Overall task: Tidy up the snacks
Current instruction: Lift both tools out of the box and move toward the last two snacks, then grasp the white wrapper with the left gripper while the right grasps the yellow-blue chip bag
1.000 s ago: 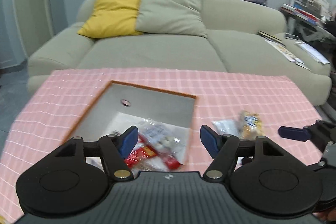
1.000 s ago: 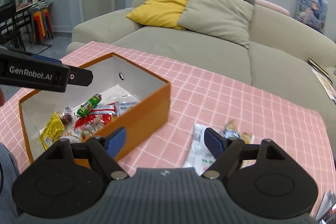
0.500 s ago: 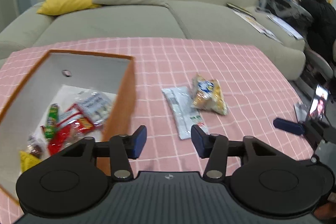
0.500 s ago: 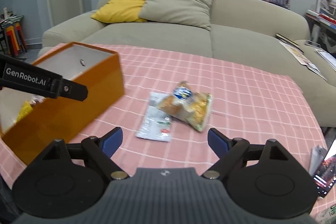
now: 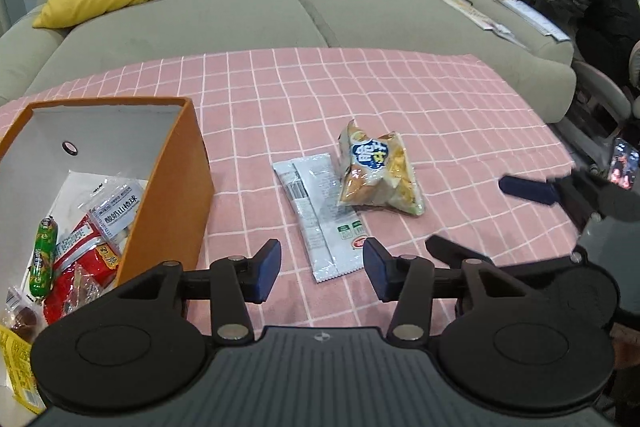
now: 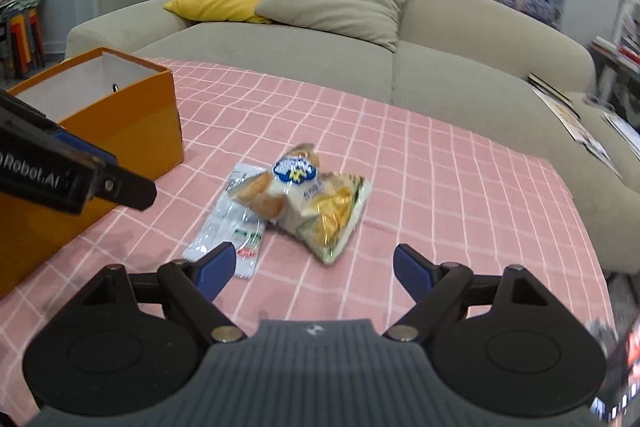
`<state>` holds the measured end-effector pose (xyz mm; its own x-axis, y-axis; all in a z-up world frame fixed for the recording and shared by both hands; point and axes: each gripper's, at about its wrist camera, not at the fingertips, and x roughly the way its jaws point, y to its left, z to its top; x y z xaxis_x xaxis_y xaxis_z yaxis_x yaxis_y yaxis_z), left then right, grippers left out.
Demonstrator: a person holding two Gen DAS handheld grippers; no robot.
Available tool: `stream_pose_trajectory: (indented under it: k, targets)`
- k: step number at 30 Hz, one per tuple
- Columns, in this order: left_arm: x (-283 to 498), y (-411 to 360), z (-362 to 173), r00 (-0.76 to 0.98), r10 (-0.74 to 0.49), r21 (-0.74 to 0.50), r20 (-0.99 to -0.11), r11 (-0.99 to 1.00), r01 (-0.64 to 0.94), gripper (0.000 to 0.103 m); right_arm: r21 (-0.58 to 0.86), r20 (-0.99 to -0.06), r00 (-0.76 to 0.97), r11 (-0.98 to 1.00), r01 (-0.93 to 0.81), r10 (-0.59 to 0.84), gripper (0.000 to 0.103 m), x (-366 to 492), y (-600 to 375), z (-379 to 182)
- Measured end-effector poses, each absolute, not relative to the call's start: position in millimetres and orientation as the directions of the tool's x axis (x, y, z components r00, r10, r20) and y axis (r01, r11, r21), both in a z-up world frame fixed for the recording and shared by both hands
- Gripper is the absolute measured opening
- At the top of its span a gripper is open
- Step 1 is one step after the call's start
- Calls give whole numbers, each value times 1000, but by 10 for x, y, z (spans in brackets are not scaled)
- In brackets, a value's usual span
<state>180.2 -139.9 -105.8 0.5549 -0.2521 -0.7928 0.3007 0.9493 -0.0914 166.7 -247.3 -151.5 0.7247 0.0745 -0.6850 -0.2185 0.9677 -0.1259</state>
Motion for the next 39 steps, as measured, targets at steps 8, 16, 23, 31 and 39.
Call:
stream_pose_trajectory:
  k: [8,16,23,31,39]
  targets:
    - [2051,-1465,-1250,497,-239,-98,-834,951,292,57,-187,-721,686,929,-320,91,77,2060,-2479,-1799]
    - [2233,-1534,-1404,476,-240,-117,-846,955,273,68,-234,-704,695,877,-421,145,86,2334,-2534,-1866]
    - [2371,-1543,-1494,460,-226,-120,-859,961,248,68,-234,-702,682,837,-496,208,92,2601,-2546,-1887]
    - [2457,-1552,-1549,454,-225,-133,-862,965,227,76,-156,-736,634,853,-498,236,75,2724,-2501,-2032]
    - [2525,-1625,-1657,448,-208,-133,-869,972,194,88,-88,-734,657,936,-342,171,46,2606,-2637,-2003]
